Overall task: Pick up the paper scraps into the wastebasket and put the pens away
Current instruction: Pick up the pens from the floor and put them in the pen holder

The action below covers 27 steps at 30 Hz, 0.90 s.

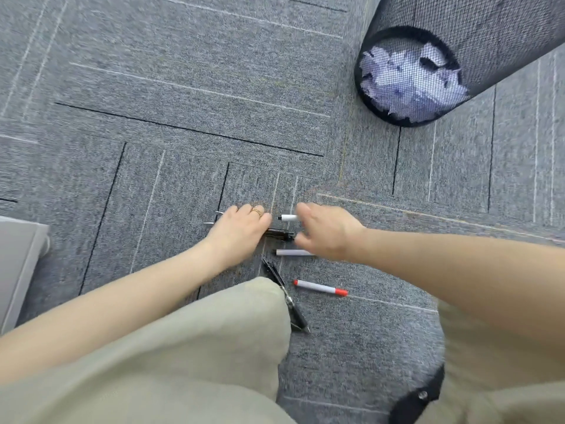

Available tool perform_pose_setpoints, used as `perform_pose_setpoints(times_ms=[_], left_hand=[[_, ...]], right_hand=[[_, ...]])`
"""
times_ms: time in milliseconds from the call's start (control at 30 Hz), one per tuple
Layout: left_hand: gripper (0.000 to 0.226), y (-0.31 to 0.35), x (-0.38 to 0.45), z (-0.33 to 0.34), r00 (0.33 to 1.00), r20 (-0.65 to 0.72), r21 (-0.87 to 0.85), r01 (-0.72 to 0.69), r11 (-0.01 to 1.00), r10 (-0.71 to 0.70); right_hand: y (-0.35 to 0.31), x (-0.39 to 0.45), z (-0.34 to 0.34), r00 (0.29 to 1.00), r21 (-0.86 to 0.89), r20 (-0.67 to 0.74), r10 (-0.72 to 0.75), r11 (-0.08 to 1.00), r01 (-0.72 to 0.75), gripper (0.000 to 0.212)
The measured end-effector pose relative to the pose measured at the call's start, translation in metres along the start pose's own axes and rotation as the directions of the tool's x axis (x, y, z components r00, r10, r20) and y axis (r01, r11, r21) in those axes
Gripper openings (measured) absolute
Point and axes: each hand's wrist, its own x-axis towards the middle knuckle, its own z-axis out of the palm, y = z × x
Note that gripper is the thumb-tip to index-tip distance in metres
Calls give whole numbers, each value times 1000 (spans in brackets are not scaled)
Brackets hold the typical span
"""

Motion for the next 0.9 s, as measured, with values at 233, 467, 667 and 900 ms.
perform_pose_setpoints(times_ms=[233, 467, 667, 900], left_hand=[[25, -5, -10, -9, 978, 206, -77, 41, 996, -25], [14, -25, -7, -54, 911, 352, -214, 303, 929, -216], [25, -18, -33, -88, 864, 463, -100, 274, 957, -199], [63, 57, -57, -30, 805, 565, -118, -140, 983, 182]], right_hand=[[-15, 11, 10, 992, -176, 129, -13, 984, 36, 19], [2, 30, -14, 951, -302, 266, -155, 924, 235, 24], [-4, 38, -22, 910, -366, 311, -276, 848, 382, 8], [-6, 18, -5, 750, -400, 503, -430, 653, 643, 20]])
